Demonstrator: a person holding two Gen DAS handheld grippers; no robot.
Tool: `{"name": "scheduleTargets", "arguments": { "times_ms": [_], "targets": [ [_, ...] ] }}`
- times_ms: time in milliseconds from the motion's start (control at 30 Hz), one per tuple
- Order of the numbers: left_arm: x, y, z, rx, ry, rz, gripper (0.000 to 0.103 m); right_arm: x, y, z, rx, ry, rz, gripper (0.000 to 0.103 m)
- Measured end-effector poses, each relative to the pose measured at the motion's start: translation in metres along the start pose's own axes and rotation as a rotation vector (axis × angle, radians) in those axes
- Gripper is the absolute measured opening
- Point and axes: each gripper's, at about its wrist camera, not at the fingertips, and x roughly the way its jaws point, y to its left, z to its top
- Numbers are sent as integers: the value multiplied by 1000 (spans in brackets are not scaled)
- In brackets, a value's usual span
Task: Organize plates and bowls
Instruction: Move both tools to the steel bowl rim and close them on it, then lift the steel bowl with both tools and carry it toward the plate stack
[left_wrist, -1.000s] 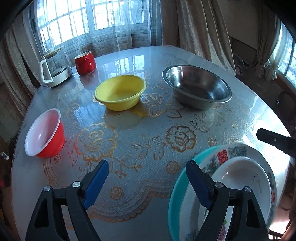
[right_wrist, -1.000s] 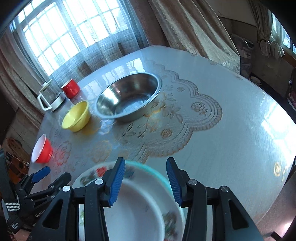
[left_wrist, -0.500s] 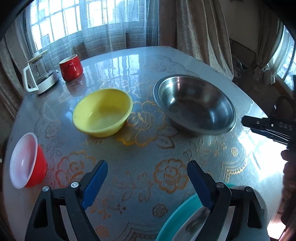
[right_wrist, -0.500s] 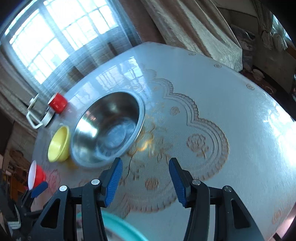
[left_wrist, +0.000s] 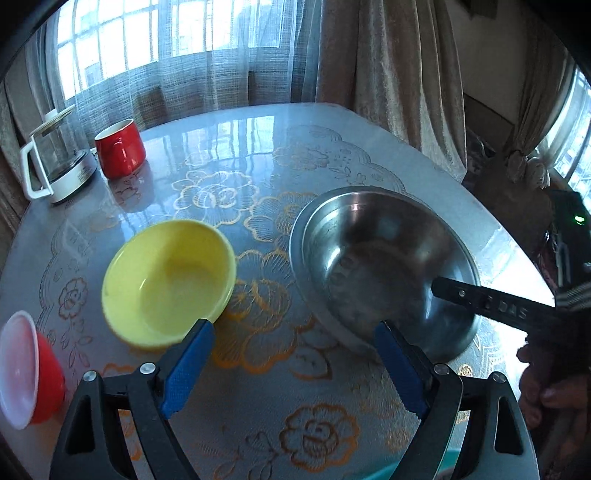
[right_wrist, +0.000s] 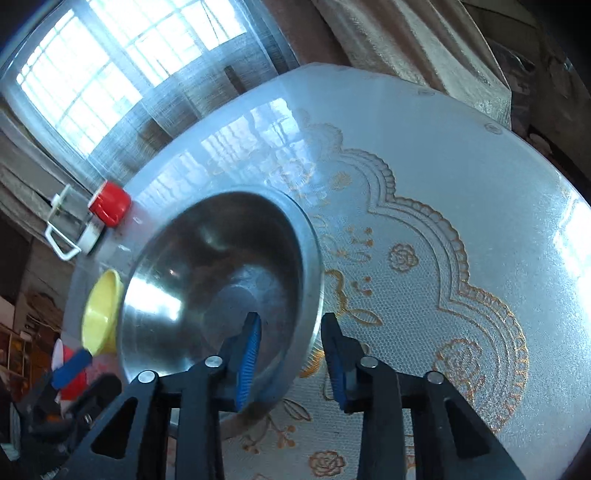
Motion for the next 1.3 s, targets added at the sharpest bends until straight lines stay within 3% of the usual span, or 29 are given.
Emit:
{"name": "scheduleTargets", "arguments": {
  "times_ms": [100, 633, 833, 900, 1067, 1200, 1300],
  "targets": [
    [6, -3, 3, 0, -2, -9, 89, -2, -7, -3, 15, -5, 39, 31],
    [27, -24, 12, 49, 15, -22, 87, -5, -21, -13, 10, -15, 39, 30],
    [37, -27, 15, 71, 40, -22, 63, -8, -24, -16, -3, -20, 32, 30],
    [40, -25, 15, 58, 52, -33, 46, -8, -23, -17, -8, -23, 29, 29],
    [42, -33, 13, 114, 73, -50, 20, -8, -18, -19, -43, -27, 36, 23],
    [42, -38, 8, 145, 85, -22, 20, -14, -7, -21, -108, -48, -10, 20],
    [40, -36, 3, 137, 103, -30, 20, -19, -8, -23, -79, -39, 14, 20]
  ]
}}
